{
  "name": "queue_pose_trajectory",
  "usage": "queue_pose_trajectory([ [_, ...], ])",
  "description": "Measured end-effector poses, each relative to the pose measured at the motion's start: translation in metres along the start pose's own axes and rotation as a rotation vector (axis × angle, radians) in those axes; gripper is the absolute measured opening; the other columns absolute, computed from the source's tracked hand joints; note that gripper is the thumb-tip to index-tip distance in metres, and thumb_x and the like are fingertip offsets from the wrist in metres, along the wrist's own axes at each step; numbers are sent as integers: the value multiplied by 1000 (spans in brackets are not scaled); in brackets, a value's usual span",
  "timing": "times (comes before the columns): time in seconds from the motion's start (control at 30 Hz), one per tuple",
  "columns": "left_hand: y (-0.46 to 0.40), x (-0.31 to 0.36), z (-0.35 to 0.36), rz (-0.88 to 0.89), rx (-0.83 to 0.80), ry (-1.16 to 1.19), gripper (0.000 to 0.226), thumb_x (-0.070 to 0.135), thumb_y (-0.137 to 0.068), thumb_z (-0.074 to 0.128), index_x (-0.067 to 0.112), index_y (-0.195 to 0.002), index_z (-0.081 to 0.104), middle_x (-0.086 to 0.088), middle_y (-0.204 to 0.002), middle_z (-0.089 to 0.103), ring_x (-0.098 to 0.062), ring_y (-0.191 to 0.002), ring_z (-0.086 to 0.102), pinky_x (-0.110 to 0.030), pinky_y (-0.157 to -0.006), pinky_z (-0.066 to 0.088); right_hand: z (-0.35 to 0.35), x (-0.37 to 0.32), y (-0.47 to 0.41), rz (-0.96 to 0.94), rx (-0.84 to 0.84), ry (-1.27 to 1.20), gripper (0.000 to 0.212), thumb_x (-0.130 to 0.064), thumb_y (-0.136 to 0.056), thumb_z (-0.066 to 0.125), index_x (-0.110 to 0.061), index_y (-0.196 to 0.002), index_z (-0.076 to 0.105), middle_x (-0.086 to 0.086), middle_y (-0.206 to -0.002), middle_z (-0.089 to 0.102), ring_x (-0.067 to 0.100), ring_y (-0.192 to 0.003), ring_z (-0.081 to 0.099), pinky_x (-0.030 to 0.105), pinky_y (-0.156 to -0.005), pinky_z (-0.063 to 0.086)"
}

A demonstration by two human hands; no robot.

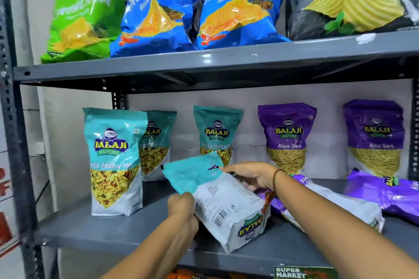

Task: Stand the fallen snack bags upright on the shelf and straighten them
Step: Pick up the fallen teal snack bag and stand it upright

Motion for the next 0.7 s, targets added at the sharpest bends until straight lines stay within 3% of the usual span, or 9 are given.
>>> queue_pose_trajectory([
  [0.07, -12, 18, 9, 68, -39, -28, 30, -2, -77, 44, 2, -89, 71, -24, -105, 73, -41, -95, 71, -55, -87, 57, -8, -4, 0, -54, 47, -154, 33, -51, -89, 55, -19, -80, 58, -3, -66, 54, 3, -36, 50, 15, -40, 46],
  [0.17, -14, 50, 25, 178, -136, -126, 36, -4, -88, 41, 7, -101, 73, -16, -86, 72, -27, -69, 62, -32, -62, 51, -21, -19, 10, -196, 136, -453, 29, -46, -90, 55, -20, -100, 64, 1, -88, 67, 13, -65, 61, 25, -63, 52],
  [0.2, -14, 60, 32, 227, -183, -144, 37, -5, -90, 40, 9, -103, 72, -13, -81, 69, -25, -68, 58, -31, -62, 46, -24, -24, 14, -247, 170, -520, 27, -43, -92, 54, -20, -104, 62, 2, -98, 67, 17, -77, 63, 28, -70, 51],
  [0.27, -12, 76, 43, 311, -277, -146, 30, -3, -94, 45, 12, -97, 70, -8, -80, 69, -25, -74, 60, -33, -69, 47, -27, -34, 23, -343, 225, -612, 21, -37, -95, 51, -19, -96, 62, 2, -106, 67, 17, -93, 62, 31, -84, 50],
  [0.33, -8, 86, 49, 378, -363, -127, 24, -2, -96, 48, 13, -94, 66, -1, -78, 75, -22, -73, 69, -28, -66, 56, -26, -41, 32, -429, 277, -641, 21, -34, -96, 50, -19, -88, 64, -1, -109, 70, 15, -103, 64, 33, -99, 46],
  [0.37, -10, 86, 49, 396, -397, -117, 22, -1, -97, 49, 13, -94, 65, 2, -76, 77, -18, -72, 72, -26, -62, 58, -25, -39, 33, -451, 305, -622, 22, -35, -95, 51, -21, -89, 66, -2, -114, 71, 14, -107, 64, 33, -103, 45],
  [0.5, -24, 68, 34, 390, -453, -166, 19, 5, -99, 50, 14, -96, 66, -1, -88, 79, -15, -74, 74, -26, -63, 56, 0, -20, 41, -518, 341, -543, 21, -36, -97, 48, -26, -99, 66, -10, -117, 70, -1, -102, 62, 24, -87, 46],
  [0.6, -34, 57, 27, 343, -449, -214, 22, 13, -101, 47, 18, -97, 67, -1, -87, 77, -17, -74, 68, -26, -62, 50, 15, -5, 40, -543, 328, -507, 23, -36, -96, 50, -30, -117, 59, -13, -135, 59, -1, -115, 55, 27, -106, 39],
  [0.7, -38, 53, 26, 193, -450, -152, 36, 39, -103, 38, 15, -106, 65, -5, -102, 72, -22, -94, 66, -36, -83, 50, 10, 9, 50, -550, 546, -568, 58, -37, -91, 59, -32, -143, 33, -12, -149, 36, 8, -135, 37, 35, -116, 29],
])
Point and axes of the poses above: each hand's wrist, its own y-axis away from the middle knuckle, its own z-axis out of the palm, x = y × z, the point moved 7 cm from there along -y, towards the middle knuckle
